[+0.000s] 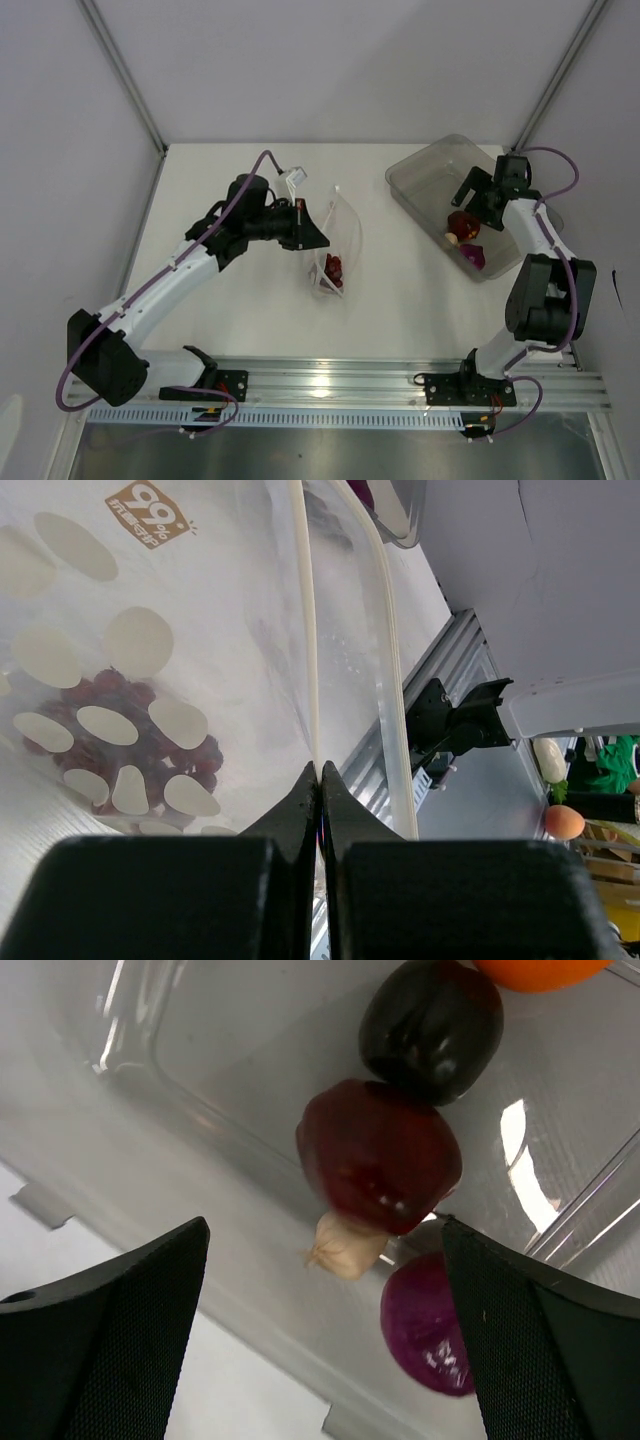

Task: Place the food in the zip-top bag and seal the zipper
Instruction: Pick up the fake fruit from the bin.

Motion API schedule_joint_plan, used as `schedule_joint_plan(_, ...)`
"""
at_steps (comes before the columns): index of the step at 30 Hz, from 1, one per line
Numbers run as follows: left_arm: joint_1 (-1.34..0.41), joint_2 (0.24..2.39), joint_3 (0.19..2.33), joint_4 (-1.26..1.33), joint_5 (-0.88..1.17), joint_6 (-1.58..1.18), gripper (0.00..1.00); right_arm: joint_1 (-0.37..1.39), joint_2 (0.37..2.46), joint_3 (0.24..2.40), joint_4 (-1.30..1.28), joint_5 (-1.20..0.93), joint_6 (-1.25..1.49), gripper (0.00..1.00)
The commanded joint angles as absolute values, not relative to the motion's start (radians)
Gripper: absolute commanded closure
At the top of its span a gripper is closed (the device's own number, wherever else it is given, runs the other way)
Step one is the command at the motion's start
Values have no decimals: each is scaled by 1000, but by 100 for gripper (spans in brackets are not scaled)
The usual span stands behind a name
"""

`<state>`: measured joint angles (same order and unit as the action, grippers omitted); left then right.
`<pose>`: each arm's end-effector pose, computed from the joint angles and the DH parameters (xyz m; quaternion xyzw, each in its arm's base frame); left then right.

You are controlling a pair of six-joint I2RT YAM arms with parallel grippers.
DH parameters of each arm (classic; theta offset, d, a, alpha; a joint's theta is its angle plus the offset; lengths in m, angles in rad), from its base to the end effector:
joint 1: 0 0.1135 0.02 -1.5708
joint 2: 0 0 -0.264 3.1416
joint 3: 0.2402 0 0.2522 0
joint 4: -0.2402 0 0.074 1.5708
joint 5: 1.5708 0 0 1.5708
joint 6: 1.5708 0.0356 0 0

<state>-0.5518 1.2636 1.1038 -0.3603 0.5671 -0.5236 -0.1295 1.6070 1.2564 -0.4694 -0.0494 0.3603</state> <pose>0.2300 -0.1640 0.3337 0.1520 0.8285 -0.4545 0.2896 0.3522 -0.0441 0.2694 0.2167 0.9045 0.0650 0.3614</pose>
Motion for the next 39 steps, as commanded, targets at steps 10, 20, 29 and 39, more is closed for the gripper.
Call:
schedule_joint_plan(10,-543,1275,1088,-285,623,-534,99,-152,1762,1289,-354,-3,318,1)
schedule_joint_plan(20,-543,1282,1085,-284,626,-529,99,-161,1844,1310,-331,-8,305,2)
schedule_joint_plan(29,-543,1289,1088,-287,626,-528,99,-172,1879,1310,-322,-29,305,5)
schedule_joint_plan(39,-543,1290,1088,-291,626,-531,99,-173,1878,1305,-301,-71,318,19)
